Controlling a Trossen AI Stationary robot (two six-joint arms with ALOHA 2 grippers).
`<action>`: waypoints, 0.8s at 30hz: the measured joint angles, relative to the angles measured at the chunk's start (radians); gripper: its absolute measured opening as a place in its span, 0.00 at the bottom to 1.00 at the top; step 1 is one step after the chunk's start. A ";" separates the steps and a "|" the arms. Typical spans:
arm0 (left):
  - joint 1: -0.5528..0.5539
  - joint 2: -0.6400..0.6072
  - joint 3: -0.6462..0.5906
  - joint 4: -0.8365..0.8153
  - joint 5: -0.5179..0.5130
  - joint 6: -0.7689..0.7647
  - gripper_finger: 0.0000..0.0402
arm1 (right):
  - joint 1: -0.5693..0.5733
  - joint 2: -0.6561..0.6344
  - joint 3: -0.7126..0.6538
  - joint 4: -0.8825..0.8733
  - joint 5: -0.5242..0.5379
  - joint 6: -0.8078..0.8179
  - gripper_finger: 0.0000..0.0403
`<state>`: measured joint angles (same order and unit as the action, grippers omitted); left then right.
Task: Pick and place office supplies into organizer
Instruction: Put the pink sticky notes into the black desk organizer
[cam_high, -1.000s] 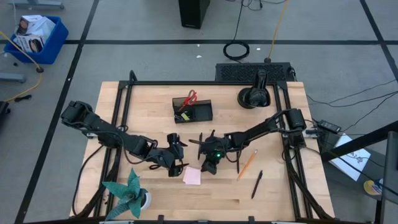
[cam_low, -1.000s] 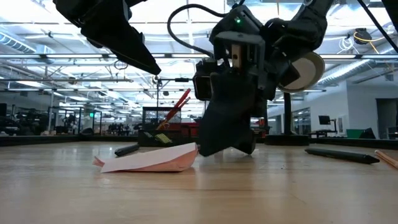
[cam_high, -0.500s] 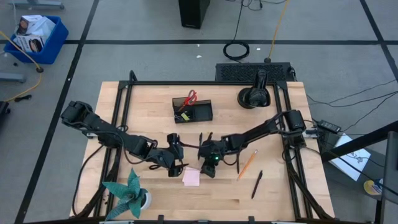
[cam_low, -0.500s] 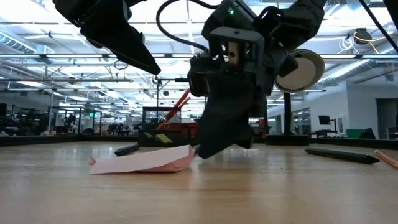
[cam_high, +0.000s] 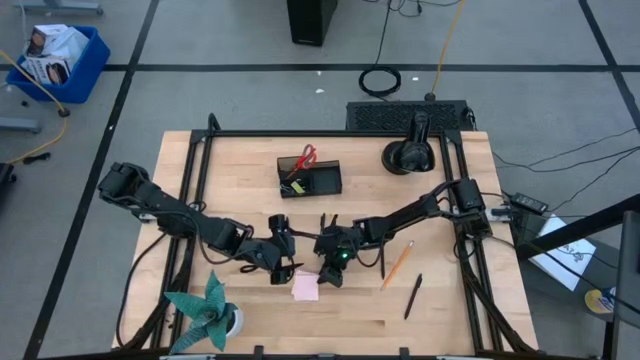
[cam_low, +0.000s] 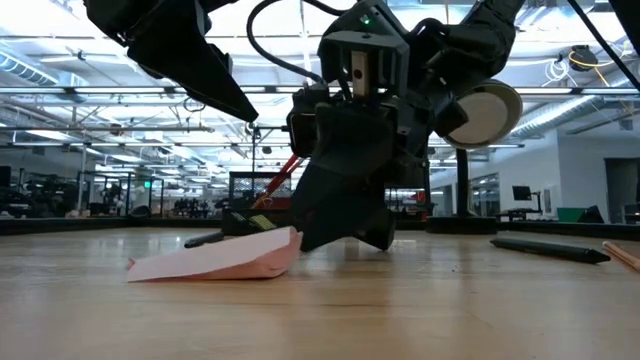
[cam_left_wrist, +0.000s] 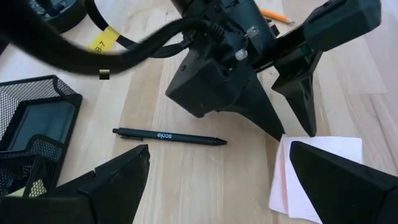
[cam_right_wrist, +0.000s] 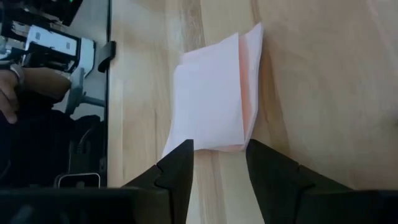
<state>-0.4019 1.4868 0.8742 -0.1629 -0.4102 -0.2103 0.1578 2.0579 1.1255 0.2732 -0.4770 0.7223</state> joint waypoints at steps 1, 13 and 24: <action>0.000 0.000 0.000 0.000 0.000 0.002 0.97 | 0.001 0.000 0.000 0.005 0.001 0.004 0.35; 0.000 0.000 0.000 -0.005 -0.001 -0.016 0.97 | 0.000 0.002 -0.002 0.023 0.017 0.002 0.35; 0.001 0.000 0.000 -0.006 -0.001 -0.008 0.97 | -0.001 0.003 -0.003 0.038 0.058 0.000 0.34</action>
<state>-0.4011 1.4868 0.8742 -0.1692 -0.4110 -0.2184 0.1566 2.0613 1.1225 0.3115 -0.4194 0.7222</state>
